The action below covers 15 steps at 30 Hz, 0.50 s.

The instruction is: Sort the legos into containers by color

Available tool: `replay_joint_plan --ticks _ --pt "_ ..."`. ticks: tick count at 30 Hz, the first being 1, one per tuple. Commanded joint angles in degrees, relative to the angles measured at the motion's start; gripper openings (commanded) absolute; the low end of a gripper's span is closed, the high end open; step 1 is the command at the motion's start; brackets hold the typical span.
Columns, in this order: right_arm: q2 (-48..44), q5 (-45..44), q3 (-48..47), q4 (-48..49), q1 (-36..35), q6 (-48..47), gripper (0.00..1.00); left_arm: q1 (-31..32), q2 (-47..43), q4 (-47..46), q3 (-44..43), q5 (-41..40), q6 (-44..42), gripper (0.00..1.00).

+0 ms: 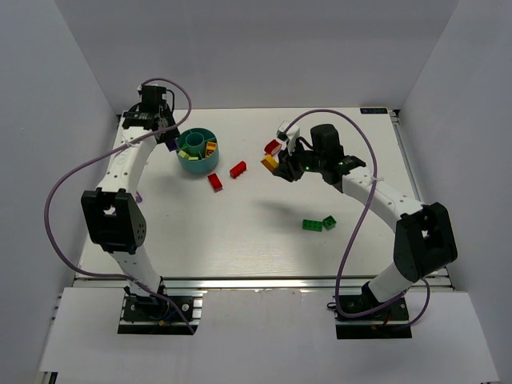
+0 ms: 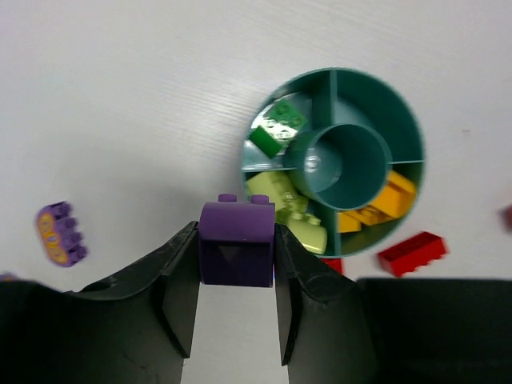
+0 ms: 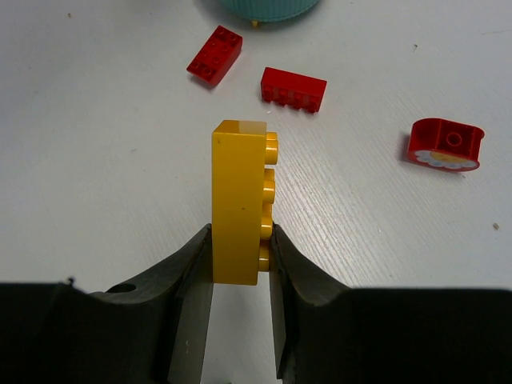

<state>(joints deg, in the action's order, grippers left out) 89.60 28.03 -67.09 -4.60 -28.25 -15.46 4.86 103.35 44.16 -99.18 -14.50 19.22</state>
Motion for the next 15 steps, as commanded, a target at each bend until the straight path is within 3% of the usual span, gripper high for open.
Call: replay_joint_plan --ticks 1,10,15 --pt "-0.57 -0.08 -1.82 0.47 -0.23 -0.36 0.0 0.06 -4.91 -6.27 0.65 7.63 6.51 0.0" --pt "-3.2 -0.17 1.7 3.98 -0.14 1.57 0.0 0.67 -2.82 -22.18 4.96 13.97 31.54 0.0" --pt "-3.82 -0.08 3.28 6.09 0.04 2.28 0.0 4.27 3.43 -20.0 -4.59 7.66 37.55 0.0"
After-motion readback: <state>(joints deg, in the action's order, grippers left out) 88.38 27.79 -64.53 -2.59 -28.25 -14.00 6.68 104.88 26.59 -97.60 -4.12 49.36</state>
